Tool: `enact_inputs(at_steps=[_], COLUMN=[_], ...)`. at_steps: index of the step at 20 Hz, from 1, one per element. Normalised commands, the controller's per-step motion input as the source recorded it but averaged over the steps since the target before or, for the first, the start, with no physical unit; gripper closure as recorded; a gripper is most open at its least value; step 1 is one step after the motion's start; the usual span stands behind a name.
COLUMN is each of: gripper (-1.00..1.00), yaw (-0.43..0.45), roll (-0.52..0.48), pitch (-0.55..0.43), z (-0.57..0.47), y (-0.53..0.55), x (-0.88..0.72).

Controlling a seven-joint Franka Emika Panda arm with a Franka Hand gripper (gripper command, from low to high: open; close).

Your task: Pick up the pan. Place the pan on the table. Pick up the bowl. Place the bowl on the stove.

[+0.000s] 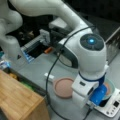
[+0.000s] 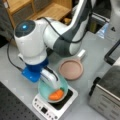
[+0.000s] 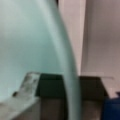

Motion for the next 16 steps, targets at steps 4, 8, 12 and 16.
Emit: enact_inputs(at_steps=[4, 8, 12, 16], gripper=[1.0, 1.0, 1.0, 1.0], yaw=[-0.033, -0.032, -0.044, -0.046], roll=[-0.176, -0.193, -0.207, -0.212], pitch=[-0.17, -0.204, -0.218, -0.21], z=[-0.15, -0.19, -0.19, -0.15], y=[0.19, 0.18, 0.17, 0.11], x=[-0.26, -0.25, -0.24, -0.23])
